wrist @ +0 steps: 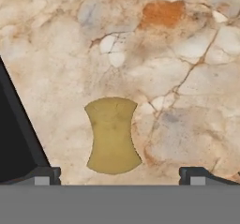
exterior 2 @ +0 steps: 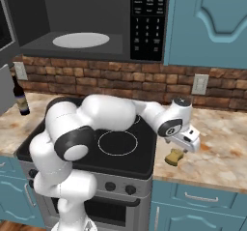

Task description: Place the sponge inside the microwave to prepare for sanitizing.

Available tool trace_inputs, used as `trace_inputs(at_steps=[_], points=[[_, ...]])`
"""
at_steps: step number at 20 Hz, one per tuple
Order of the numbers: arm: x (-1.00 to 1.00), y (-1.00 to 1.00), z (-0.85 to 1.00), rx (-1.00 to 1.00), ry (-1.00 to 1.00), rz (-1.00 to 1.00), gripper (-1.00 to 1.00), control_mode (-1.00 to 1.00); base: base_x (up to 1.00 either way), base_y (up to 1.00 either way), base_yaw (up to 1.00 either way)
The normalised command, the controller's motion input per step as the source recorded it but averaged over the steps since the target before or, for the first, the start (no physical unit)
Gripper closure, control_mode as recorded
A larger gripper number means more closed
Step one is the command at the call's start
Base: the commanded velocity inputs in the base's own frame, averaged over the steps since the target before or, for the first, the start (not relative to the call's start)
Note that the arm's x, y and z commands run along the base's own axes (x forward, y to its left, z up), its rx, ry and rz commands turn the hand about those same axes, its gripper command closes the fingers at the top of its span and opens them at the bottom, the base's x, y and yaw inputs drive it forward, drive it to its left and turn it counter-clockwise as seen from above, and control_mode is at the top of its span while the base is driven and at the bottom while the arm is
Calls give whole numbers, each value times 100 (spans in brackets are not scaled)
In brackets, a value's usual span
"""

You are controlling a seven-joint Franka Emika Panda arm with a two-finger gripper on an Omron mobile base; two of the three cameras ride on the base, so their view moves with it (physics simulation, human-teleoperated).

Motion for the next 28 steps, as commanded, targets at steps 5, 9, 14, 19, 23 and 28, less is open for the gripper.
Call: trace_inputs(at_steps=[5,9,14,19,23,28], points=[[0,1,-39,0,0,4,-100,-100,0,0,0],[3,0,-40,0,-1,6,-100,-100,0,0,0],[28,5,-47,0,-1,9,-100,-100,0,0,0],[32,2,-27,0,0,8,-100,-100,0,0,0],[16,-1,-26,0,-3,7,-100,-100,0,0,0],[8,-4,-15,1,0,5,-100,-100,0,0,0]])
